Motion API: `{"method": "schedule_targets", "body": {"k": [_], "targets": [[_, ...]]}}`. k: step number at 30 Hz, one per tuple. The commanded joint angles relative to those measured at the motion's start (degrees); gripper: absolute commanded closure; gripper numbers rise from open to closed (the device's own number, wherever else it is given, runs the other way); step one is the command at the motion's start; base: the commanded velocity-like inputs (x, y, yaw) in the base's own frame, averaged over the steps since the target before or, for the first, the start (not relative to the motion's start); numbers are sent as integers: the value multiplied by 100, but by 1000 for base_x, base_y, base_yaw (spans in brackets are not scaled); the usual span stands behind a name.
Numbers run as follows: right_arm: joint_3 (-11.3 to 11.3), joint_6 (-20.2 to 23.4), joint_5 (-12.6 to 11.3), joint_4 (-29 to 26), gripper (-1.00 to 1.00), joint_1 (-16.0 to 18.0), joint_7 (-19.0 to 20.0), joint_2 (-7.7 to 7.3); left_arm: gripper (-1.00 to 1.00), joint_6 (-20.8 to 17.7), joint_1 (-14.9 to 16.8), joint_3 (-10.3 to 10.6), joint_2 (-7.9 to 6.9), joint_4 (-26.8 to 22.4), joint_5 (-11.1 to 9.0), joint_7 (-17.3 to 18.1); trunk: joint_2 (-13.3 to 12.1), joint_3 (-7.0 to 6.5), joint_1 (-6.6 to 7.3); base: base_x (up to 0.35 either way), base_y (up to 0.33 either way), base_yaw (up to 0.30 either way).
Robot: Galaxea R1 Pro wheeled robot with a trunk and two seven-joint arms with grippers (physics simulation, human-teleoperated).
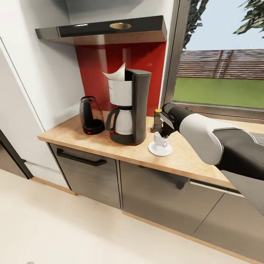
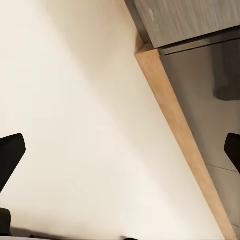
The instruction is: Set up a coffee station on the kitchen countertop: keep the coffee maker on the countertop, move the bottle of coffee from the kitchen shelf to the counter next to the coffee maker, place a paper coffee filter on top of the coffee maker, put the saucer next to the coffee maker with the coffee cup on the saucer, and place the electric kettle next to the coffee maker.
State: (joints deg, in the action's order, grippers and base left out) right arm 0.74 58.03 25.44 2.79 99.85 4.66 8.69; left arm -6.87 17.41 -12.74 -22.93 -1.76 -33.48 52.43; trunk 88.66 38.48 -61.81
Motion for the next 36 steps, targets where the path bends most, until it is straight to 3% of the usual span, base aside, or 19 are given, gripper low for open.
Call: {"method": "schedule_targets", "body": {"k": [1,36], "targets": [[8,7,58,10,100,5,53,1,-100,-60,3,-45,-1,0,12,22,3,6,0,0,0,0],[21,7,58,11,100,8,53,-1,-100,-60,4,-45,-1,0,11,22,3,6,0,-38,0,0]]}}
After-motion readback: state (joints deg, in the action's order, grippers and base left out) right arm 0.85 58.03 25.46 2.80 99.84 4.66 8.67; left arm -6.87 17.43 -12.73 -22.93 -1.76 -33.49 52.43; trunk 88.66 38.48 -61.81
